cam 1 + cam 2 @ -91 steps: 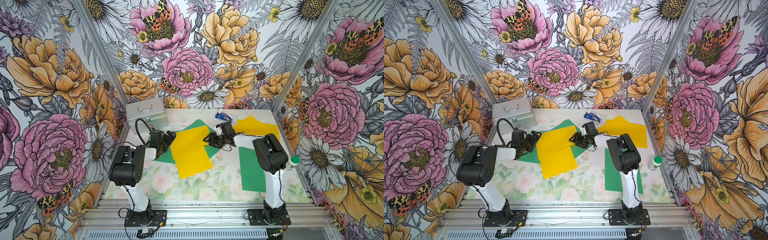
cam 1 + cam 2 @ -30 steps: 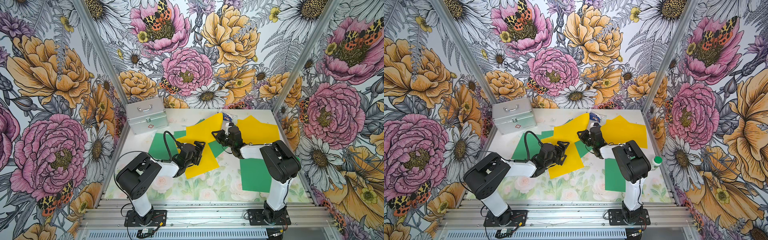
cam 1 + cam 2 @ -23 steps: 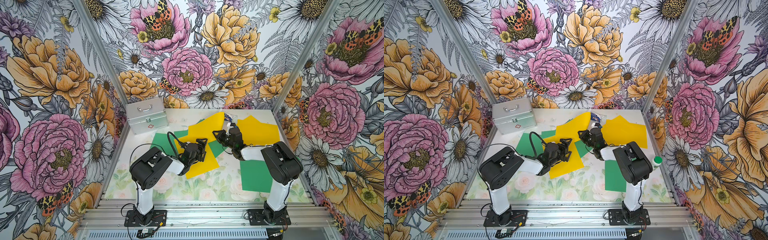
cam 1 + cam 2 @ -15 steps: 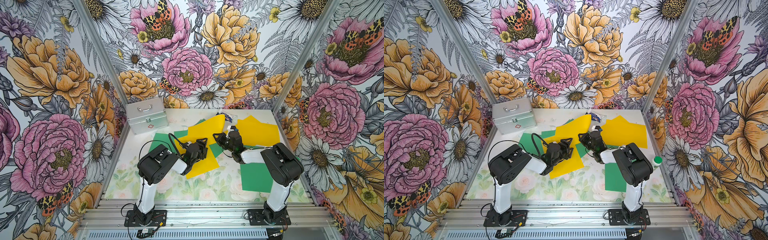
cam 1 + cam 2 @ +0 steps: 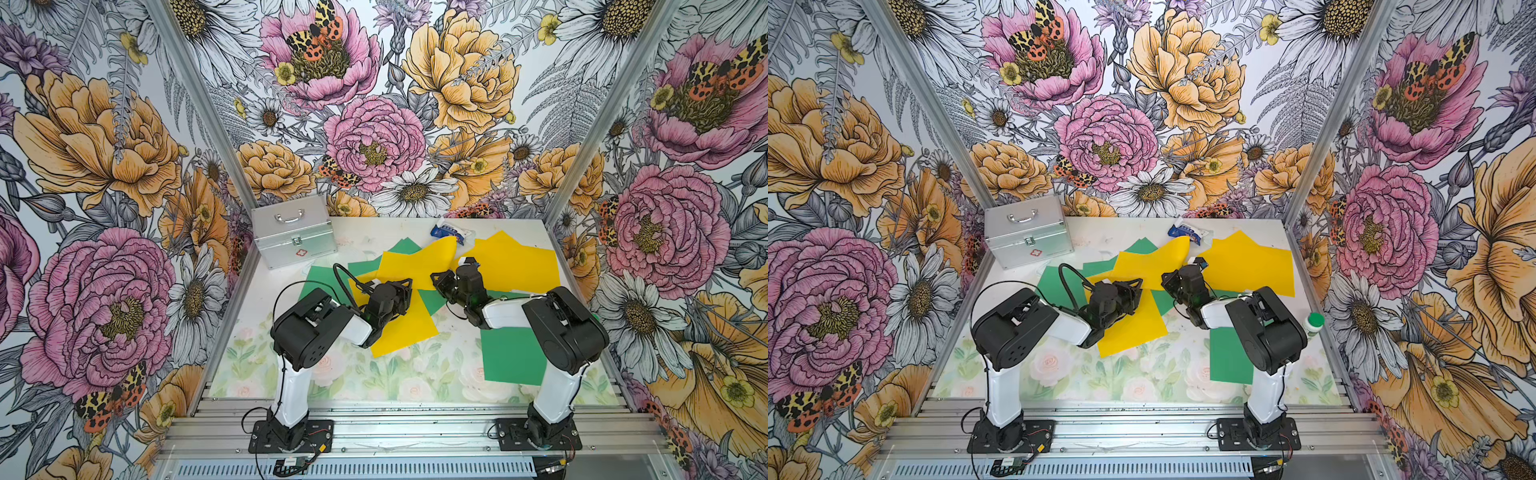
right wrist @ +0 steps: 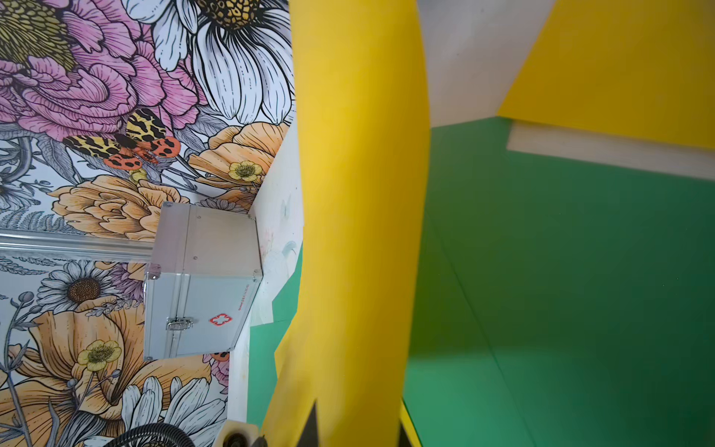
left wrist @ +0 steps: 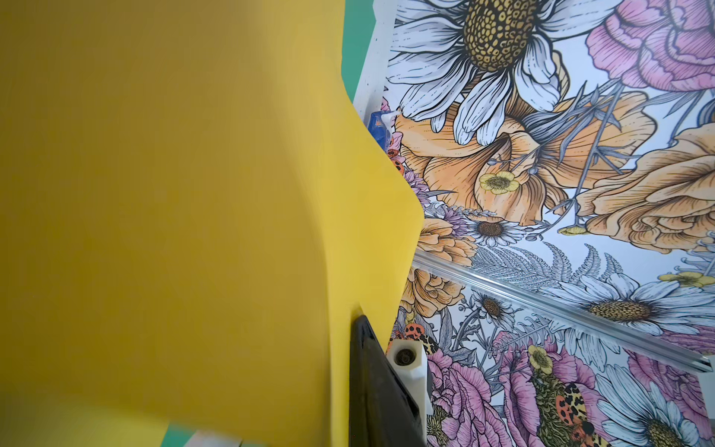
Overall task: Sort the scattered colored papers by color
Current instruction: Pick up the colored paper.
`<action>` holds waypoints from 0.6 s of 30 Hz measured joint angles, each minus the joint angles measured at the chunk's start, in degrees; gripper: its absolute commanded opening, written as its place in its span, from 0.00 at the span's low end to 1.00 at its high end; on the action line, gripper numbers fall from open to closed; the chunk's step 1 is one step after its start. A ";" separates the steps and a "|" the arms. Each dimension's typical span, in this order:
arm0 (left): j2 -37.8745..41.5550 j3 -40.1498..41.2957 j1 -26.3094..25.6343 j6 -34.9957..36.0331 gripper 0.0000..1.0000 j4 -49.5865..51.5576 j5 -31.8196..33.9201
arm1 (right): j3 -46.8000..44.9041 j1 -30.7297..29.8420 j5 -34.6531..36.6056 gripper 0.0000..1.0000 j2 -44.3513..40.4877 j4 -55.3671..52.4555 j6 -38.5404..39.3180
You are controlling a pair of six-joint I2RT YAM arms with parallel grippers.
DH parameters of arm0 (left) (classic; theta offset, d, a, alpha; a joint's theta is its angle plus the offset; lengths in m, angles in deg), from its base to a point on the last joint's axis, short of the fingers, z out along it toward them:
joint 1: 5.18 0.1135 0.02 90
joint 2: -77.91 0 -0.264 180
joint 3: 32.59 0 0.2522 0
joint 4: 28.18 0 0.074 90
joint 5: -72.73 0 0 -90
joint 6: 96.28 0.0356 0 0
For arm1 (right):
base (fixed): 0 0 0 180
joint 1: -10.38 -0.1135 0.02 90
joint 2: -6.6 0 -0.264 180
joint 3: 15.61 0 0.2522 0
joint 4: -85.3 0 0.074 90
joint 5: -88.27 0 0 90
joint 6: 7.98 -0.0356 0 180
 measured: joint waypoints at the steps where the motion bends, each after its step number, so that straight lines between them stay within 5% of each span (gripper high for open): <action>1: 0.20 -0.02 0.11 0.42 0.05 0.70 -0.31 | -0.02 0.00 0.11 0.20 -0.15 -0.57 0.02; 5: 1.33 -0.72 0.85 2.27 0.00 5.18 -0.98 | -0.02 0.02 0.66 0.30 -0.92 -3.93 1.01; 11: 5.90 -5.25 3.76 10.16 0.00 18.05 -5.49 | 0.15 0.94 0.48 0.62 -4.85 -12.96 5.29; 18: 8.31 -27.61 9.20 37.68 0.00 49.31 -14.32 | 3.48 6.25 -4.22 0.69 -12.22 -27.56 15.28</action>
